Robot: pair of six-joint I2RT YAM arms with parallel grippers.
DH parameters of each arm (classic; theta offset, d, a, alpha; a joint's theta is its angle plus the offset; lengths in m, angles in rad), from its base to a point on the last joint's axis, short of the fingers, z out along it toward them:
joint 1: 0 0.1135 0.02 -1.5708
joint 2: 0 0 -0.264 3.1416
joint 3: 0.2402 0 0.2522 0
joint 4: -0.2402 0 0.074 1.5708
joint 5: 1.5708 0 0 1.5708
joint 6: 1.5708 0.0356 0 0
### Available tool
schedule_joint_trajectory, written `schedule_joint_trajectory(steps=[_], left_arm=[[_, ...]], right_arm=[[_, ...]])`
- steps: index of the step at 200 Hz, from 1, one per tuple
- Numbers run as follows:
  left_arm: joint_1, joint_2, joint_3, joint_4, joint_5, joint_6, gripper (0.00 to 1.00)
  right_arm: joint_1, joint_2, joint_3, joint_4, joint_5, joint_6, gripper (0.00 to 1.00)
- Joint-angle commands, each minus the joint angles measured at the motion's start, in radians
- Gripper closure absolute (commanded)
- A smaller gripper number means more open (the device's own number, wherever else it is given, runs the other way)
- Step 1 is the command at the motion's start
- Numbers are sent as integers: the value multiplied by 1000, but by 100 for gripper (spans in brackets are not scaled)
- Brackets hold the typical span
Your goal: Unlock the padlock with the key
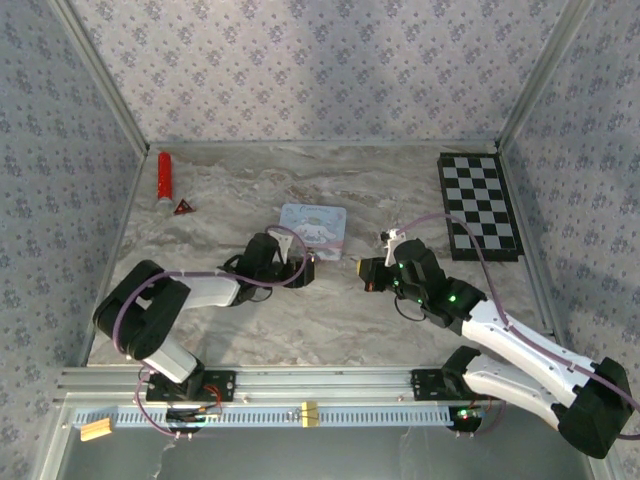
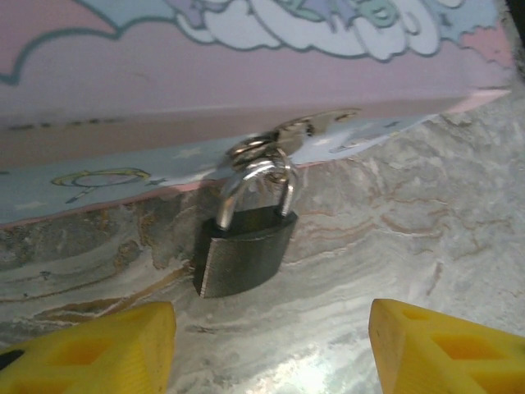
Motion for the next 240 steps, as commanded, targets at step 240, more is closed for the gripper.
schedule_joint_trajectory(steps=[240], left_arm=[[-29,157,131,65,-66,-6,63]], right_arm=[[15,11,19,17,-6,1,100]])
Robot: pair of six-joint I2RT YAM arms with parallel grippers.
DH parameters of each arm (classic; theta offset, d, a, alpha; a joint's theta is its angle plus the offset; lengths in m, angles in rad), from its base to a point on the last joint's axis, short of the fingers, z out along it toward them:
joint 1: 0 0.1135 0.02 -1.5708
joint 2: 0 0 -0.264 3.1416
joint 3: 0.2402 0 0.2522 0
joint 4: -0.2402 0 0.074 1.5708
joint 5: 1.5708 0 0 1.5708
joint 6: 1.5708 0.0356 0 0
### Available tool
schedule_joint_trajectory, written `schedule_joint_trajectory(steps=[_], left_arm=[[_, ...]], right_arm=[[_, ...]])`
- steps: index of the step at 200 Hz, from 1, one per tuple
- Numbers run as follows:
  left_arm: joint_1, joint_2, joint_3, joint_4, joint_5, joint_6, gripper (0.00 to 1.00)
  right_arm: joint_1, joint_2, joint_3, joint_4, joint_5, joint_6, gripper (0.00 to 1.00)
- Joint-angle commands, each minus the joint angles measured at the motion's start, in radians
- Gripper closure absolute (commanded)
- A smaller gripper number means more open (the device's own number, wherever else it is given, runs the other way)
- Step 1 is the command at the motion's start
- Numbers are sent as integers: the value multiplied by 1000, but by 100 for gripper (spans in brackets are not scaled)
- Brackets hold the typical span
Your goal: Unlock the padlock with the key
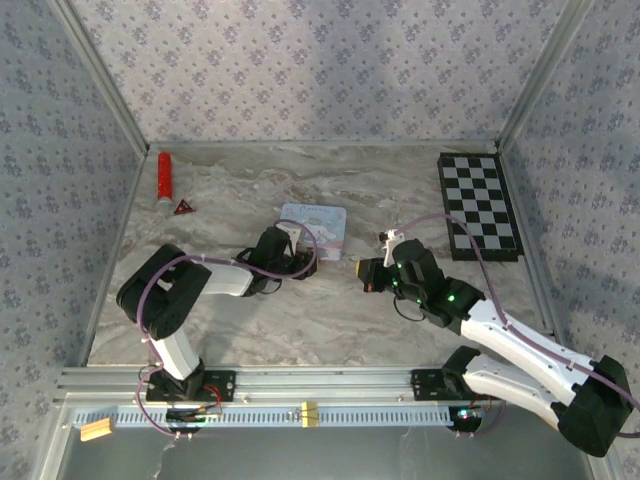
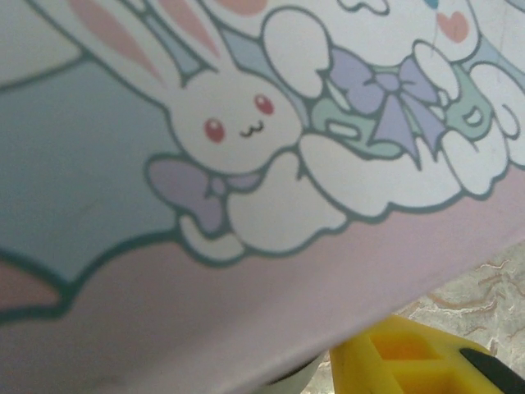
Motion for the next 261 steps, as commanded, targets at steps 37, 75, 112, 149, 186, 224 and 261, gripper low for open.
schedule_joint_trajectory(steps=[37,75,112,149,186,224,261], left_arm=[[-22,-1,24,23,-17,-18,68],[-41,-2,26,26,-34,-48,71],[-45,-5,29,27,-42,-62,75],[-47,-13,29,20,-50,-77,78],[-46,-23,32,19,-53,-103,80],[-43,-57,43,-29,-18,-137,83],[-32,-86,47,-45,37,-192,88]], right_arm=[[9,0,14,15,2,2,100],[10,-2,4,23,5,10,100],[11,-3,4,24,2,10,100],[11,-6,0,24,7,11,100],[14,-3,-7,32,6,19,100],[19,13,-29,54,6,35,100],[20,52,-67,122,-23,82,100]])
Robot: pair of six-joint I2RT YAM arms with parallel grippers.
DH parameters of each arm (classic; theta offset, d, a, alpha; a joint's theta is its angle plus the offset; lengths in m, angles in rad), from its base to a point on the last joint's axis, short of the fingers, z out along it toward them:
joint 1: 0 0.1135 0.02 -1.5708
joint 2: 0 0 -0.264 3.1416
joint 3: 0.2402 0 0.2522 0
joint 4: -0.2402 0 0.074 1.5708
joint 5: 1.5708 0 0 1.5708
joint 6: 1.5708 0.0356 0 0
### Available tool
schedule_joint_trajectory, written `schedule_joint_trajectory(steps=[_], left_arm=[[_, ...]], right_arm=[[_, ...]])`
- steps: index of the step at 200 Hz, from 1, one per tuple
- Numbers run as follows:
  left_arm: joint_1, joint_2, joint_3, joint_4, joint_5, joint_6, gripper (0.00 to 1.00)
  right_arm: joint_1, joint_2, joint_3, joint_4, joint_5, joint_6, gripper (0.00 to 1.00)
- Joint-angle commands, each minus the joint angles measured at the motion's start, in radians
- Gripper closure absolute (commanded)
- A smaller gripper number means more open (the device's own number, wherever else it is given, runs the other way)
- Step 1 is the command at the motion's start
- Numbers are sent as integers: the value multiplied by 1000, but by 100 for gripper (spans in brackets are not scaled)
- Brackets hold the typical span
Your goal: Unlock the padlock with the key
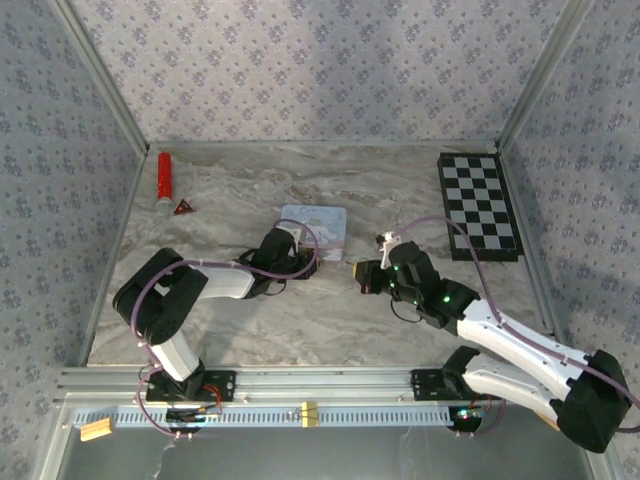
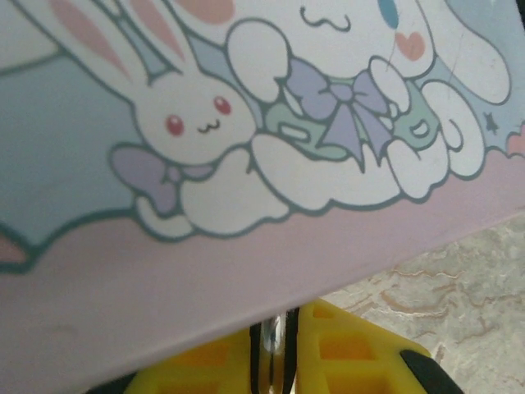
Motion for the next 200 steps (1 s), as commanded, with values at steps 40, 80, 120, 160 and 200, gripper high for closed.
schedule_joint_trajectory(steps=[40,80,120,160,200], left_arm=[[30,-70,34,-6,106,-86,88],[40,-94,23,-39,86,-78,87],[42,-80,37,-182,19,11,87],[45,-63,46,-244,29,51,85],[57,-50,51,-225,79,18,85]], right_arm=[[4,74,-68,146,-59,106,100],[-6,118,-88,181,-71,140,100],[-10,96,-70,140,-52,118,100],[-20,85,-67,120,-45,107,100],[-19,102,-62,129,-58,114,100]])
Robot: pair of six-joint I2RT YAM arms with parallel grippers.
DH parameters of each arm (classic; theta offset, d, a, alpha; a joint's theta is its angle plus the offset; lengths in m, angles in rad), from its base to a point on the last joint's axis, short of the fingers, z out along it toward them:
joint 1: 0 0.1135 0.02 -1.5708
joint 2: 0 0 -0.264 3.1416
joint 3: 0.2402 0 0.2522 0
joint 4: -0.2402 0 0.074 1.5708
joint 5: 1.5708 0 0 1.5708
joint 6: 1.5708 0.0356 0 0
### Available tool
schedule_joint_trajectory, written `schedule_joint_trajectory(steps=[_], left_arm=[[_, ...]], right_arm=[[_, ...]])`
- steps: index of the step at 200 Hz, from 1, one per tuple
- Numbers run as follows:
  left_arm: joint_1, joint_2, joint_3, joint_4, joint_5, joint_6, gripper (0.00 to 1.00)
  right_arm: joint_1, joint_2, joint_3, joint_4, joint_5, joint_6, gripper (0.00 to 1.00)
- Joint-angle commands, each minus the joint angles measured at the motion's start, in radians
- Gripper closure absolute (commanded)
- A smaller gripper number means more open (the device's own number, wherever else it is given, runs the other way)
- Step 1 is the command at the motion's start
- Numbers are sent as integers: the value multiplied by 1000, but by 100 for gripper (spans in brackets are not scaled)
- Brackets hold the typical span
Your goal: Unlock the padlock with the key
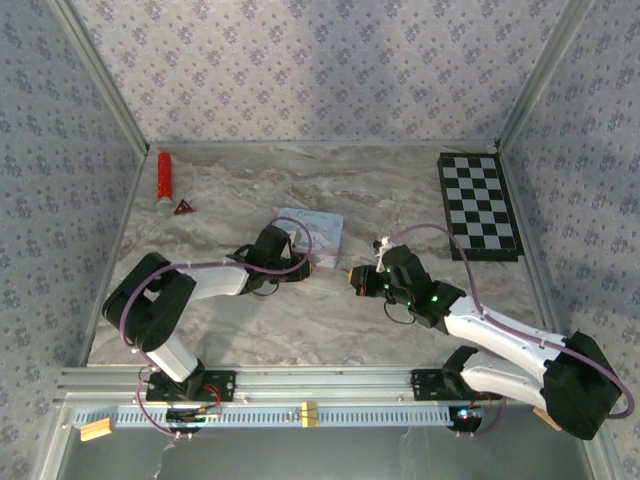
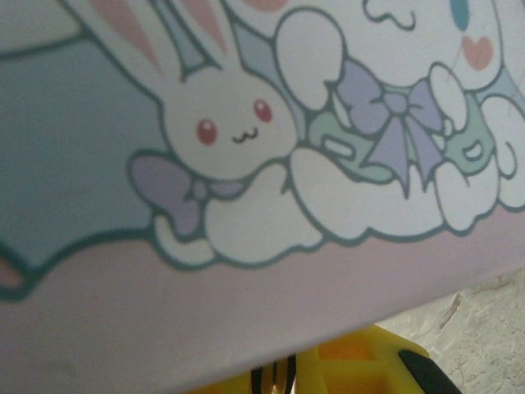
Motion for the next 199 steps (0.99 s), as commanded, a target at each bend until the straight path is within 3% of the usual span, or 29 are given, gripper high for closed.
schedule_joint_trajectory(steps=[1,78,122,199], left_arm=[[18,9,27,-10,36,-11,85],[53,-25,51,130,287,-285,89],[64,-69,53,99,272,-331,93],[73,-92,5,264,304,-503,97]], right_arm=[[-1,5,14,-10,-3,1,100],[-7,109,-24,167,-90,122,100],[-55,184,-93,349,-166,270,100],[-114,290,-174,629,-235,417,100]])
